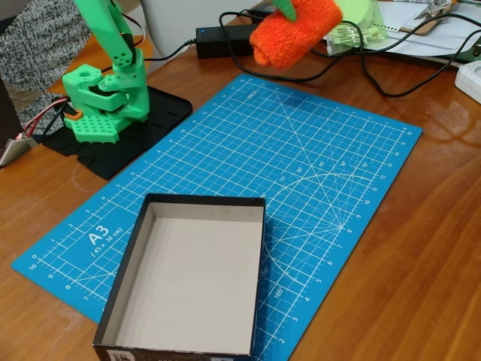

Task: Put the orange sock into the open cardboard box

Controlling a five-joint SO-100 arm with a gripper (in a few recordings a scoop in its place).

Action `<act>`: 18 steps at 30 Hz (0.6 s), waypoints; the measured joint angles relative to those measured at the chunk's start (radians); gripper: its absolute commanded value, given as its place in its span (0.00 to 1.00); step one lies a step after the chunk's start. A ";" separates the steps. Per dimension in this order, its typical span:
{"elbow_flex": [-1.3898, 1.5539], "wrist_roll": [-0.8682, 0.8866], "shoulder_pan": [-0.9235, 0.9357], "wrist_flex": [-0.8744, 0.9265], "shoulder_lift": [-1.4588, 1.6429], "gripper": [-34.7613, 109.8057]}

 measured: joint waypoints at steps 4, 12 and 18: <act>0.003 -0.005 0.152 -0.055 0.055 0.24; 0.003 0.115 0.469 -0.083 0.107 0.24; 0.003 0.348 0.629 -0.092 0.106 0.24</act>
